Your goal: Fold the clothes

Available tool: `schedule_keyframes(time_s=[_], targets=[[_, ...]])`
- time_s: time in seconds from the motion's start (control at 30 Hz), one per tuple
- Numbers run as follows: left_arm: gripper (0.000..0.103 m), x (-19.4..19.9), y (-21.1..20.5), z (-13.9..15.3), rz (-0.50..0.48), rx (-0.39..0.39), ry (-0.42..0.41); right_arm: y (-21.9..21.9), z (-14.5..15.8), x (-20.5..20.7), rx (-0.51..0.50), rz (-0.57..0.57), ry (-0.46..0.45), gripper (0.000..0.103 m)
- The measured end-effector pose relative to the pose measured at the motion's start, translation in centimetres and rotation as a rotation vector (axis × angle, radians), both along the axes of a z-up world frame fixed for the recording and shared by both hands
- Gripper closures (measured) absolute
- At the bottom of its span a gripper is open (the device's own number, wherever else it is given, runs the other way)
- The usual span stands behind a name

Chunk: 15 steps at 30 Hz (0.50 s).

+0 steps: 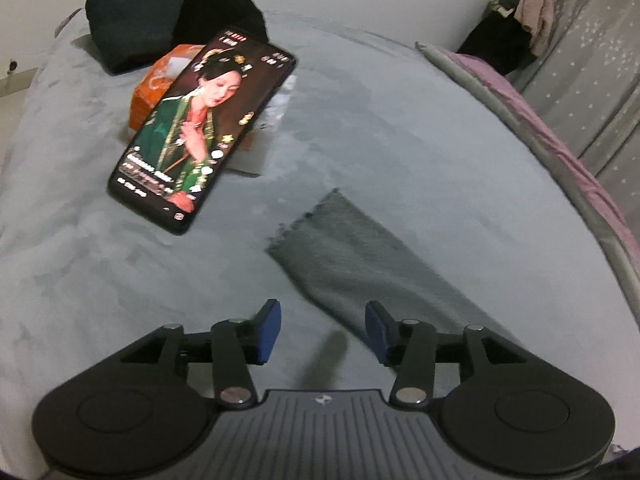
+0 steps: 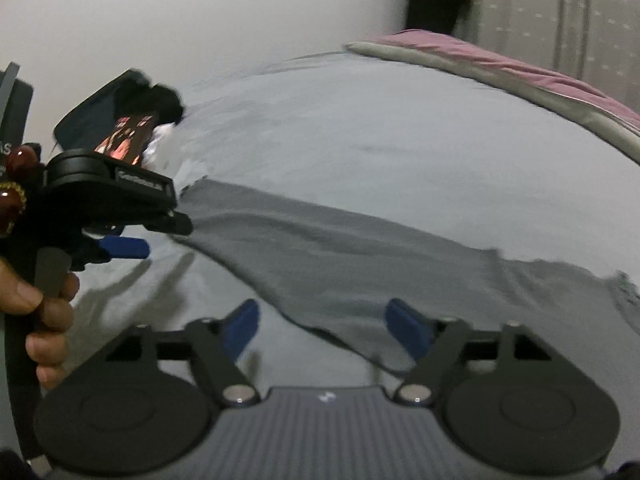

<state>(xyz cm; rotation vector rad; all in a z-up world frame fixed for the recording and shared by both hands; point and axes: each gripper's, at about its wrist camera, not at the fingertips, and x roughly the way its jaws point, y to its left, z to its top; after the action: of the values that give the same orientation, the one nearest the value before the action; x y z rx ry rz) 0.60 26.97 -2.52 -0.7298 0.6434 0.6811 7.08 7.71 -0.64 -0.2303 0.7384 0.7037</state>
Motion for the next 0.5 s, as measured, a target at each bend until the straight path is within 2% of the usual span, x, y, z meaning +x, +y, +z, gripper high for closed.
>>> schedule_keyframes(time_s=[0.23,0.4,0.5], targets=[[0.041,1.0,-4.0,2.0,-0.092,0.064,-0.056,-4.9,0.8,-1.2,-0.022,-0.126,0.038,0.016],[0.038,2.5,-7.7,3.2,-0.219,0.158,-0.074,-8.8,1.4,-1.9,-0.017,-0.197,0.053,0.010],[0.036,3.4,-9.9,3.4,-0.299,0.189,-0.072,-10.9,1.5,-2.1,-0.018,-0.233,0.058,0.008]])
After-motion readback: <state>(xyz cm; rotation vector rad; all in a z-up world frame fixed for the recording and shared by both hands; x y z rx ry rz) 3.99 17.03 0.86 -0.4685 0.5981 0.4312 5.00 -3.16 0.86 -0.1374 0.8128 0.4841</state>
